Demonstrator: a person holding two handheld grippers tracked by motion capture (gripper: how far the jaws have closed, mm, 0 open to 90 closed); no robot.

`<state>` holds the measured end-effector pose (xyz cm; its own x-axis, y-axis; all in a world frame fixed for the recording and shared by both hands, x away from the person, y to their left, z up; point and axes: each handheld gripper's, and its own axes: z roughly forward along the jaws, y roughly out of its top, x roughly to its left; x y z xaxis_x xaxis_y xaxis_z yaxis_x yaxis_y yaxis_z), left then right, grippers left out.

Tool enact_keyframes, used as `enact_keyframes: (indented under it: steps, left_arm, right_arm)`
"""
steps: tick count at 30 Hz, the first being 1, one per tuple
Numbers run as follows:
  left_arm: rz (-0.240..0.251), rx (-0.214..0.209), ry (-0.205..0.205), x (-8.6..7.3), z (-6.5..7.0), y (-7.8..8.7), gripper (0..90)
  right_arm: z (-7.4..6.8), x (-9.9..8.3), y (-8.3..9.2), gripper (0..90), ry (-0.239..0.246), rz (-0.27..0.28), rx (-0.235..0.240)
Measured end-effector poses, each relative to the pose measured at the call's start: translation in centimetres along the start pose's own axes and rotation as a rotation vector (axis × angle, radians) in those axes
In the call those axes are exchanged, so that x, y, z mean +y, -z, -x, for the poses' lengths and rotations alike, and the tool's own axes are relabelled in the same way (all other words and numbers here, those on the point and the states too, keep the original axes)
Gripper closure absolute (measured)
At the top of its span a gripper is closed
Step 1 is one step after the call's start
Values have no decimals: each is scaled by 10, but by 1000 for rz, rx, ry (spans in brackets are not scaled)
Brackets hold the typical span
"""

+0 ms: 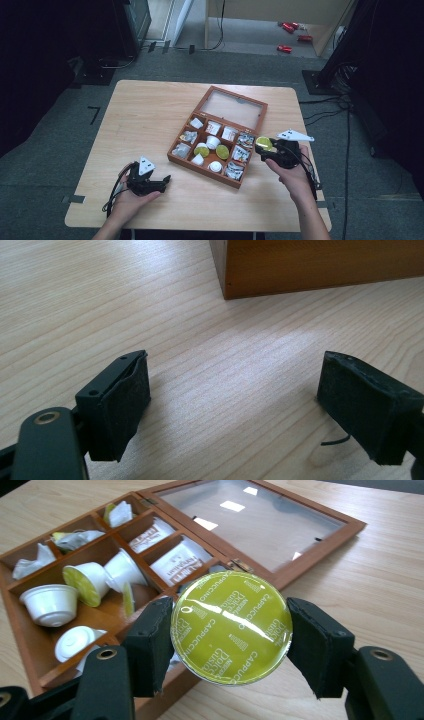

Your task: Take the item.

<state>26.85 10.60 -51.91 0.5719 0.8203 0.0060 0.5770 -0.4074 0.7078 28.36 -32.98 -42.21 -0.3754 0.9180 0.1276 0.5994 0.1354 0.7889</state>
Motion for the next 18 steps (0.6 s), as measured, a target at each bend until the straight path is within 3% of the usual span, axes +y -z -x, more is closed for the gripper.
enact_keyframes:
  steps: [18]
  left_arm:
    - [2, 0, 2, 0, 0, 0, 145]
  right_arm:
    - [29, -22, 4, 385, -53, -19, -62]
